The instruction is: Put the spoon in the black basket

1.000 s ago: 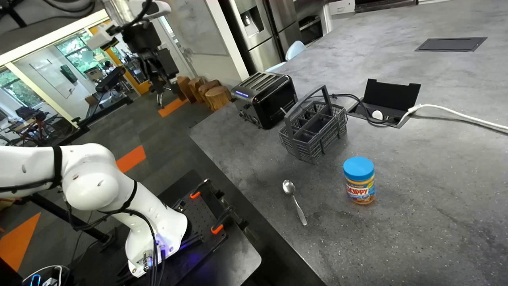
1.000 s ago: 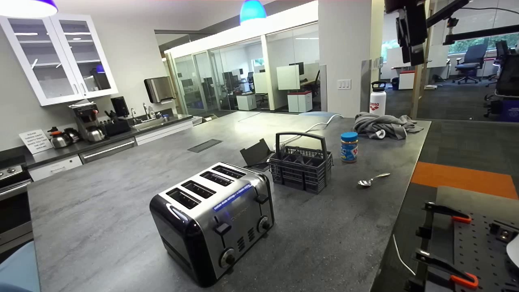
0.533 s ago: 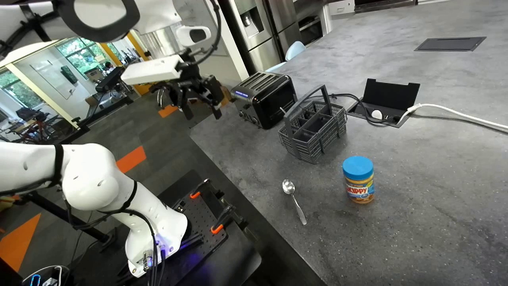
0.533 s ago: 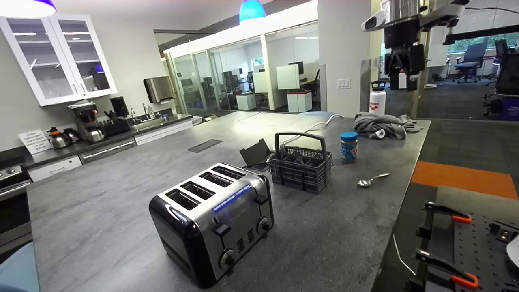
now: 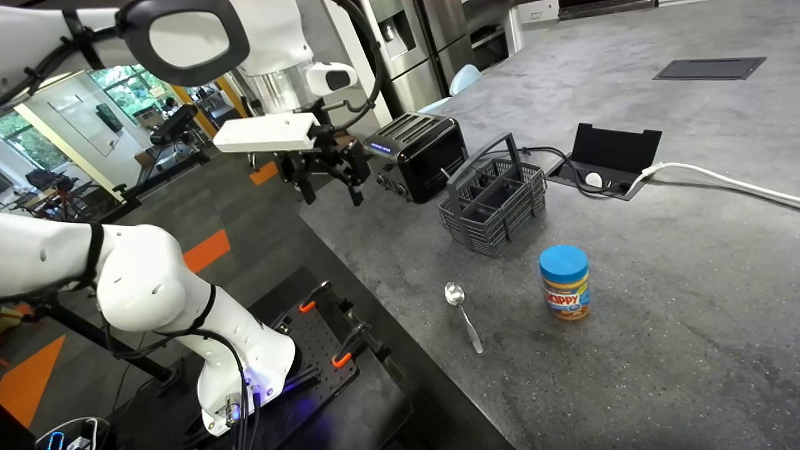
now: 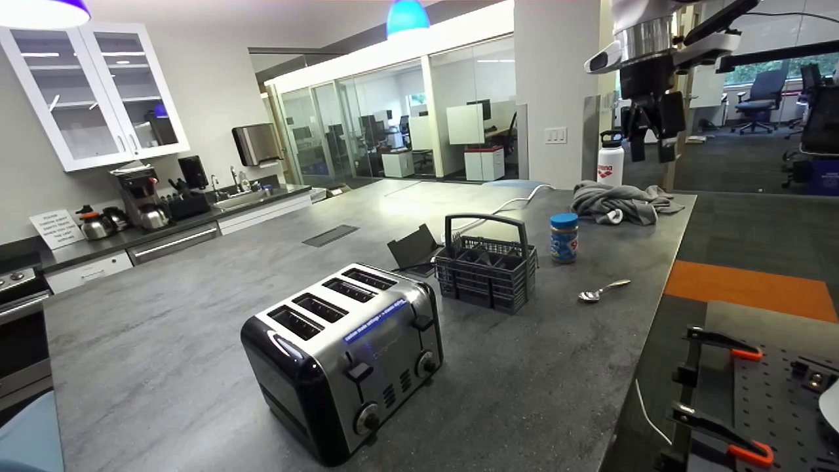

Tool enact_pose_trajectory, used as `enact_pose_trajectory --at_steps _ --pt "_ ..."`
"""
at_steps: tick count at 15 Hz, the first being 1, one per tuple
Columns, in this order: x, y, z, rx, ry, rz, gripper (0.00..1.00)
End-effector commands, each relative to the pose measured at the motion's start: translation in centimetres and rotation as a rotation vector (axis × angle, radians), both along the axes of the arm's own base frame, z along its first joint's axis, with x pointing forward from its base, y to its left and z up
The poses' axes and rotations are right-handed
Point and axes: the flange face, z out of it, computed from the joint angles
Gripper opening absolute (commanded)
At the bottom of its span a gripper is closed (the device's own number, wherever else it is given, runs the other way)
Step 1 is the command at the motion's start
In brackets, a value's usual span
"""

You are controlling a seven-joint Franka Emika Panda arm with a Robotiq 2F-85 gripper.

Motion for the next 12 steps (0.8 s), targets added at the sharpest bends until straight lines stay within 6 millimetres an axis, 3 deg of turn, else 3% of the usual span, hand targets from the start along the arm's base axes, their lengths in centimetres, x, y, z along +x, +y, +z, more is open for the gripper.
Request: enact_pose_trajectory --at_steps 1,7,12 --pt "-0.2 -0.2 -0.7 -0.032 -0.024 0.061 1.0" --pt "-1.3 -3.5 -6.8 -0.136 -0.064 0.421 1.0" --pt "-1.6 -8.0 -12.5 -0.111 -0.235 0.624 1.0"
